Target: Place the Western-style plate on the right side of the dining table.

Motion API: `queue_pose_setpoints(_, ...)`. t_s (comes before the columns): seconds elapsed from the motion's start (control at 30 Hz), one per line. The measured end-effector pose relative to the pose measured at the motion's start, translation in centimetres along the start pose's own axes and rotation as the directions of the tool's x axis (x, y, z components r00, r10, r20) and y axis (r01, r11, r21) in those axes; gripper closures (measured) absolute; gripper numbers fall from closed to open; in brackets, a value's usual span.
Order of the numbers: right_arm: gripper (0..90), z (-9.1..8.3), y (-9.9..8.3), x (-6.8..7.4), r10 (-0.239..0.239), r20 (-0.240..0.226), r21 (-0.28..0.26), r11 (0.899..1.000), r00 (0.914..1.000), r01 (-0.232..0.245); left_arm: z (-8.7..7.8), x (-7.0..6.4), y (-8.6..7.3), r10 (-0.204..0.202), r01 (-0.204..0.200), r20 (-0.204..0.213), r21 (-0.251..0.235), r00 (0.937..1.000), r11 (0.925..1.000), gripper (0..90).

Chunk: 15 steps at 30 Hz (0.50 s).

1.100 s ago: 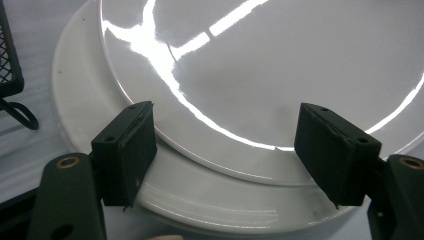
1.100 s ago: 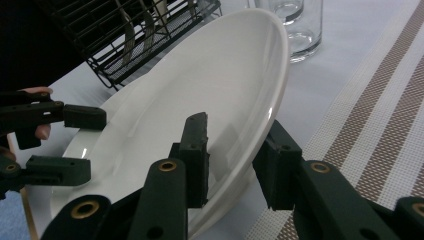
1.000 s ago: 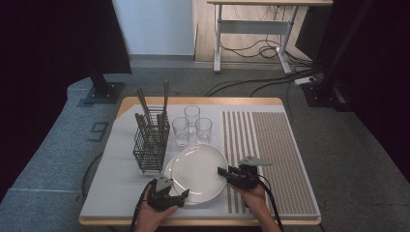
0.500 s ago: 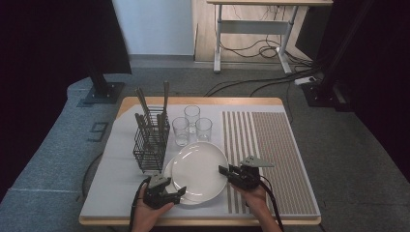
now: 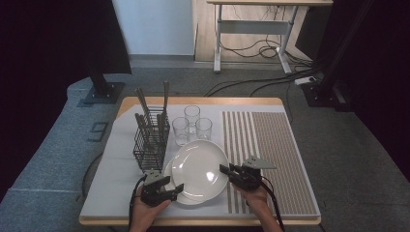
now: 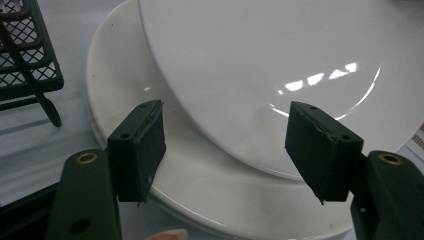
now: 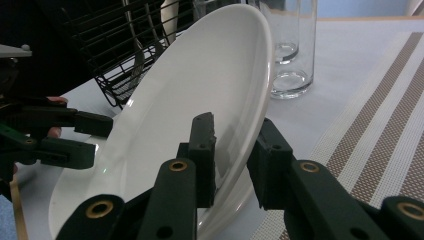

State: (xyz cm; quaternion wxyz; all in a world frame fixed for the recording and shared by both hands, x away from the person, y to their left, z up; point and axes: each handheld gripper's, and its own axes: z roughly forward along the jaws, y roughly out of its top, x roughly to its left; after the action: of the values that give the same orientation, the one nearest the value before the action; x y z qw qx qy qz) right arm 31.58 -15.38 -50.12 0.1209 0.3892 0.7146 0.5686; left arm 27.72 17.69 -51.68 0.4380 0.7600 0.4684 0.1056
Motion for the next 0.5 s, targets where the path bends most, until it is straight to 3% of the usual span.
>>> queue_pose_setpoints(0.5,74.2,-0.4,0.2,0.4,-0.072,-0.022,-0.034,0.997,0.9972,0.071,1.0,0.3,0.2,0.018,-0.018,0.029,0.004,0.9994,0.9998,45.0)
